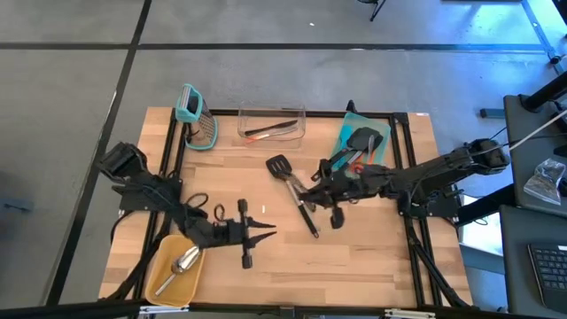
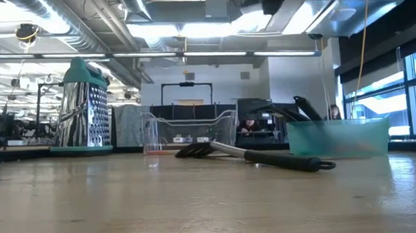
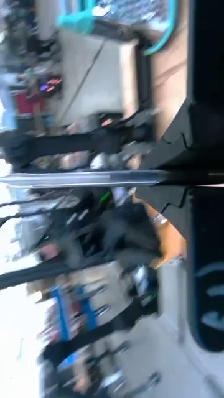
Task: Pick & Place Kitchen Items
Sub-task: Put the silver table knife into the transparent bin
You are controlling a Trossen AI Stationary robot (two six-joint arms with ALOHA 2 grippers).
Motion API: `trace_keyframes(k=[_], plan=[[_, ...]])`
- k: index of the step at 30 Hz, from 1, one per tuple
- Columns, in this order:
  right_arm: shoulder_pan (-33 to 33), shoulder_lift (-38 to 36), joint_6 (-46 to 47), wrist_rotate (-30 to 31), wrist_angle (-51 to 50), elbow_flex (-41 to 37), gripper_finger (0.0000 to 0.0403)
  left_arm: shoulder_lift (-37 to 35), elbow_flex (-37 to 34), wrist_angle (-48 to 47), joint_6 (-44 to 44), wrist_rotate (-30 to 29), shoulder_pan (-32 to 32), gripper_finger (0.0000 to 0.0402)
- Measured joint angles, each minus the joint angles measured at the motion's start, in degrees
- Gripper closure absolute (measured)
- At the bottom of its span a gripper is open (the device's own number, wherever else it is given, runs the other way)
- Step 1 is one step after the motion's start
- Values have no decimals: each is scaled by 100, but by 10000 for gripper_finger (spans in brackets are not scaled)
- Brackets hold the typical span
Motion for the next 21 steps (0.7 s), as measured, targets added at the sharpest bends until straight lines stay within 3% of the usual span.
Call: trace_keyframes(k=[3,8,14,21], plan=[[-85,-219,219,-266,631,-304,388,125,-340,1177,125,661,377,341],[-47,-264,238,-397,403,-376,388,408,-727,2639,-393,1876,1257,341],[79,-244,229,40,91,-341,388,445,-598,2445,-651,3043,2026,339],[88,-247,201,34,11,-341,388,140,-531,2437,-305,3259,2220,288]])
